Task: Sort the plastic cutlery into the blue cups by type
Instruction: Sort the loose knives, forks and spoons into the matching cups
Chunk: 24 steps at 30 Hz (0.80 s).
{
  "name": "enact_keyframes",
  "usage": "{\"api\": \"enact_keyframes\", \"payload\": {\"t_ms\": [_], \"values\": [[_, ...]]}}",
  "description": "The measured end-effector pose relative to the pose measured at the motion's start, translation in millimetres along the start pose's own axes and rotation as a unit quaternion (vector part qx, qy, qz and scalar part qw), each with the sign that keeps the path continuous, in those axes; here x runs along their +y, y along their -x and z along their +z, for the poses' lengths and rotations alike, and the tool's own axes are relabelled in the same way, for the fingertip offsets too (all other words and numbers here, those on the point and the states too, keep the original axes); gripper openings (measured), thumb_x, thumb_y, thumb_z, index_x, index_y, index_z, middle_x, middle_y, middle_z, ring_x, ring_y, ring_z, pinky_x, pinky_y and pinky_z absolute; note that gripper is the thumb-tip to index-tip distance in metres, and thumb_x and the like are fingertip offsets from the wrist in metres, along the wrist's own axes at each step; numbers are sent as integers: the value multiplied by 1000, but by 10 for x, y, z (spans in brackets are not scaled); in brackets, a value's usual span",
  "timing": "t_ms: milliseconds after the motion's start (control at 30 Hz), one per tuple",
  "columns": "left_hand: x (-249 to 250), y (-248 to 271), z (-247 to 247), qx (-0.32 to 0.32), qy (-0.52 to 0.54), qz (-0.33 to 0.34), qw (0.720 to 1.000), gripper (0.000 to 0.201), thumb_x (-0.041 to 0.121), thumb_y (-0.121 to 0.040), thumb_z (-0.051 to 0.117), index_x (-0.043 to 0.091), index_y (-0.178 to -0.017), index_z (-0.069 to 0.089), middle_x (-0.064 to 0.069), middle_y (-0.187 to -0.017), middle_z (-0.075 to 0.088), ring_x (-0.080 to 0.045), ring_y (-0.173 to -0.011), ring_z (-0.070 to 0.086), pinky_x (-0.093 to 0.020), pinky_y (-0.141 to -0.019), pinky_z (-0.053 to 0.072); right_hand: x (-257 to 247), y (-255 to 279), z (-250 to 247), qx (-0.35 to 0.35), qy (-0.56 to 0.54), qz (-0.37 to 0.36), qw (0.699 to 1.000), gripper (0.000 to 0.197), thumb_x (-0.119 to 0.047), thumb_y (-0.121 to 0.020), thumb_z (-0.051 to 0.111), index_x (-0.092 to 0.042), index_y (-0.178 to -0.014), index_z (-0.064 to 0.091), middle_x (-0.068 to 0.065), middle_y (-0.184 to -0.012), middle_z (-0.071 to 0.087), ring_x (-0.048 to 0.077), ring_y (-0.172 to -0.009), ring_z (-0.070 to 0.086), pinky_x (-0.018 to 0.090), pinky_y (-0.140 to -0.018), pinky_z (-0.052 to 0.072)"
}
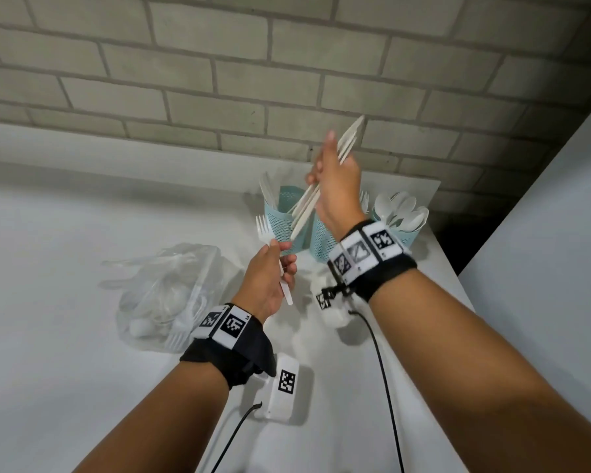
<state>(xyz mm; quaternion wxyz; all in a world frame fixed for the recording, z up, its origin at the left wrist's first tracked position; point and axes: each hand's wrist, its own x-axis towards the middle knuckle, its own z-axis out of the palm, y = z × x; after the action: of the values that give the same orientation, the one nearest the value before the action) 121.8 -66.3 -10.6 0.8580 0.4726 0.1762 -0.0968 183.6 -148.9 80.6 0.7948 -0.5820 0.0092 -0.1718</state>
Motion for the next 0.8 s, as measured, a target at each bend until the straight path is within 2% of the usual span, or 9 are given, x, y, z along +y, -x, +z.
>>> {"api": "enact_keyframes", "payload": {"t_ms": [100, 233, 333, 467, 567, 600, 667, 733, 800], "values": [[30, 3, 4, -5, -43, 31, 999, 27, 28, -102, 32, 15, -90, 53, 0, -68, 43, -7, -53, 35, -13, -38, 27, -118, -260, 133, 44, -41, -44, 997, 30, -30, -96, 51, -17, -70, 42, -3, -51, 34, 9, -42, 32, 25, -44, 35], [64, 3, -19, -23, -76, 70, 994, 26, 29, -102, 32, 18, -94, 54, 2, -70, 40, -7, -54, 30, -15, -43, 26, -19, -489, 272, 92, -17, -44, 995, 40, -34, -93, 56, -16, -61, 39, 2, -51, 33, 15, -44, 31, 26, -46, 34], [88, -12, -42, -34, -99, 99, 990, 28, 31, -102, 31, 19, -99, 56, 3, -71, 41, -7, -56, 32, -16, -46, 29, 162, -586, 335, 109, 34, -61, 992, 46, -38, -89, 60, -19, -55, 36, 3, -52, 34, 19, -50, 33, 32, -54, 36], [111, -62, -88, -37, -109, 109, 987, 33, 35, -101, 29, 20, -103, 58, 3, -72, 43, -8, -58, 35, -17, -48, 31, 422, -654, 353, 61, 133, -63, 987, 48, -42, -90, 57, -13, -56, 38, 11, -56, 43, 21, -56, 42, 30, -61, 39], [115, -103, -118, -37, -95, 97, 990, 34, 35, -102, 28, 21, -102, 59, 3, -71, 44, -7, -58, 35, -18, -48, 30, 535, -694, 319, 1, 197, -40, 980, 42, -33, -93, 55, -15, -58, 41, 2, -56, 53, 14, -52, 51, 23, -60, 42], [115, -115, -121, -40, -90, 94, 991, 34, 35, -102, 28, 21, -103, 59, 3, -71, 44, -7, -58, 35, -18, -48, 30, 557, -701, 305, -9, 206, -31, 978, 38, -30, -94, 55, -17, -61, 41, 0, -58, 56, 12, -54, 54, 20, -60, 43], [115, -129, -114, -46, -85, 92, 991, 32, 32, -102, 29, 20, -106, 59, 3, -71, 44, -8, -58, 35, -19, -50, 29, 570, -699, 289, -15, 202, -27, 979, 30, -24, -93, 55, -18, -66, 44, 3, -69, 62, 15, -65, 60, 22, -68, 46], [116, -137, -98, -55, -80, 95, 991, 29, 27, -102, 31, 19, -110, 57, 2, -72, 45, -8, -59, 35, -20, -52, 30, 527, -669, 278, -4, 209, -63, 976, 21, -21, -92, 58, -18, -72, 49, 5, -80, 64, 14, -76, 59, 24, -76, 45], [118, -131, -83, -67, -83, 108, 988, 28, 26, -102, 31, 19, -111, 57, 3, -73, 45, -9, -60, 35, -19, -52, 31, 418, -577, 277, -15, 205, -115, 972, 9, -17, -90, 60, -14, -83, 56, -4, -80, 59, 5, -75, 54, 16, -75, 43]]}}
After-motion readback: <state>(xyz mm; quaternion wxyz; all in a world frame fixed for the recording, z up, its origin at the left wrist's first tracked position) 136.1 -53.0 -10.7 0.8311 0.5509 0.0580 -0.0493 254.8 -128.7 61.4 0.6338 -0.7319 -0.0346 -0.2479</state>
